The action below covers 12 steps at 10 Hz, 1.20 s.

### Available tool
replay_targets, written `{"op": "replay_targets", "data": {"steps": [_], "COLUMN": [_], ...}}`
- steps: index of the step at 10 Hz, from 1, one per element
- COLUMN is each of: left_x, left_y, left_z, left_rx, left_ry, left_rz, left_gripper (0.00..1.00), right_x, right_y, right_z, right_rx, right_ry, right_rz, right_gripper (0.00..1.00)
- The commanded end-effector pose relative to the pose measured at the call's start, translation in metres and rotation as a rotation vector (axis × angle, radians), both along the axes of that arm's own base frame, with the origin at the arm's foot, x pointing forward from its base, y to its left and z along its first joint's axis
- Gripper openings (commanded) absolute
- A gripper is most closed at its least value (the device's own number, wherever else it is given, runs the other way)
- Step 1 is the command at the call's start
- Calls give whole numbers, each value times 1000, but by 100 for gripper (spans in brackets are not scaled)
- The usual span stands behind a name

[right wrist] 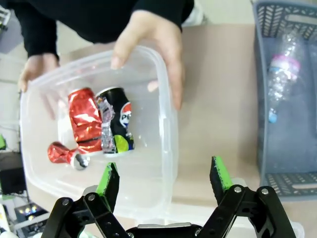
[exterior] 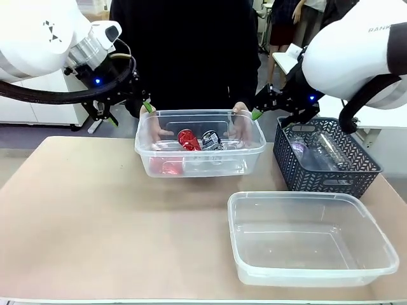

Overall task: Sort the waste into each basket.
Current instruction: Pick up the Organizing box on the right side of the table and lift it.

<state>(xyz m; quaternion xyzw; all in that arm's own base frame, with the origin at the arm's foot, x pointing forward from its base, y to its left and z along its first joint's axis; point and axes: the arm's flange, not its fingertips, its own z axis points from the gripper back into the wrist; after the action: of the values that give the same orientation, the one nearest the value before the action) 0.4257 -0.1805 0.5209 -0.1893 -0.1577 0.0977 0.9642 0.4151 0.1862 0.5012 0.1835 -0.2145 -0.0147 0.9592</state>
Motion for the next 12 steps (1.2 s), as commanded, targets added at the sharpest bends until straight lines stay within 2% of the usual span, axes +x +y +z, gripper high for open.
{"op": "replay_targets", "data": {"steps": [1, 3, 4, 5, 6, 7, 8, 9, 10, 11, 12], "left_x": [0, 0, -16, -36, -54, -85, -104, -111, -111, -134, -134], "left_y": [0, 0, -28, -66, -105, -147, -177, -199, -209, -196, -196], "left_z": [3, 0, 10, 14, 14, 7, -4, -20, -33, -10, -10], "left_rx": [-4, 0, -20, -26, -58, -53, -18, -10, -28, -24, -24], "left_ry": [12, 1, 12, 18, 19, 70, 159, 188, 235, 135, 135], "left_rz": [11, 0, 112, 102, 190, 36, -143, -263, -300, -126, -126], "left_gripper": [100, 100, 100, 100, 100, 100, 100, 100, 100, 100, 100], "right_x": [2, 0, -30, -62, -97, -136, -160, -172, -175, -168, -140], "right_y": [-1, 0, -32, -67, -105, -141, -161, -174, -183, -187, -175], "right_z": [5, 0, 7, 12, 15, 5, -10, -26, -37, -34, 23], "right_rx": [7, 0, 34, -28, -90, -197, -267, -308, -330, -292, -289], "right_ry": [11, 0, -2, -8, -76, -85, -39, 20, 55, -29, 44], "right_rz": [-13, 0, 39, 117, 156, 296, 296, 252, 157, 22, 227], "right_gripper": [93, 97, 94, 94, 94, 94, 94, 94, 94, 94, 94]}}
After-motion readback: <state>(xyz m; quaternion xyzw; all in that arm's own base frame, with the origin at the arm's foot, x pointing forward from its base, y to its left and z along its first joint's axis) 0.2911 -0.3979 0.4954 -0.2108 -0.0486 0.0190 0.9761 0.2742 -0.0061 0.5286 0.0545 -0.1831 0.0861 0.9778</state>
